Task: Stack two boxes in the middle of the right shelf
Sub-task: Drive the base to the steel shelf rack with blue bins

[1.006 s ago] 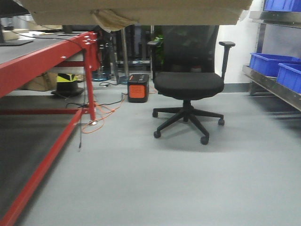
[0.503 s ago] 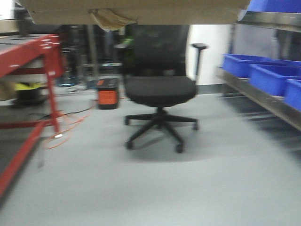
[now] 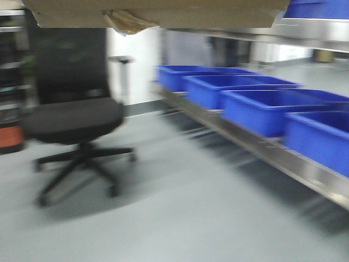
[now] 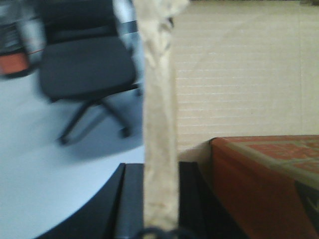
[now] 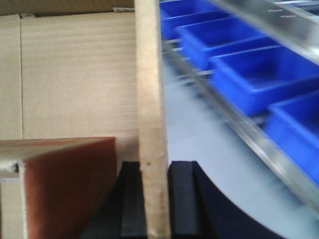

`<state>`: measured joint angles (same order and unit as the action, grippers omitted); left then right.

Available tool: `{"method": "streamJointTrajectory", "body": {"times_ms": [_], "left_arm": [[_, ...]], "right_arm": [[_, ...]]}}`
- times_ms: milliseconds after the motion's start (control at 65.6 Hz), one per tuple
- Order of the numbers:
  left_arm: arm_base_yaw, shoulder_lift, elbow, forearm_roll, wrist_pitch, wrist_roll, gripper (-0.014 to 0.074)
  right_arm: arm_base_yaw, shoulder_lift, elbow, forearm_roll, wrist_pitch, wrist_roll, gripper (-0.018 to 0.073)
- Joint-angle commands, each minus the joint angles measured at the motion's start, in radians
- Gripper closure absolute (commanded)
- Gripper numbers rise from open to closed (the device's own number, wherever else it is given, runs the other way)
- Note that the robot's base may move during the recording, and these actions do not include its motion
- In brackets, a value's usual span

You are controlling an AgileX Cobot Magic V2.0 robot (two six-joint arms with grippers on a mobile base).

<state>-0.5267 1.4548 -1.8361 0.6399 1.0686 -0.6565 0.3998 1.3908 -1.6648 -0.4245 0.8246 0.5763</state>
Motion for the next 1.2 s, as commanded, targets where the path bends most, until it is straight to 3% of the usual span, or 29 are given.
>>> {"method": "streamJointTrajectory", "body": {"times_ms": [0,1189], "left_arm": [[0.004,-0.014,-0.014,0.067,-0.011,-0.006,0.0708],[0.004,-0.014,-0.014,0.073,-0.011,-0.006,0.0708]], "right_arm": [[-0.010,-0.016,-0.016,-0.055,-0.033,0.008,0.0711],[-0.010,-0.016,-0.016,-0.055,-0.033,0.008,0.0711]]}}
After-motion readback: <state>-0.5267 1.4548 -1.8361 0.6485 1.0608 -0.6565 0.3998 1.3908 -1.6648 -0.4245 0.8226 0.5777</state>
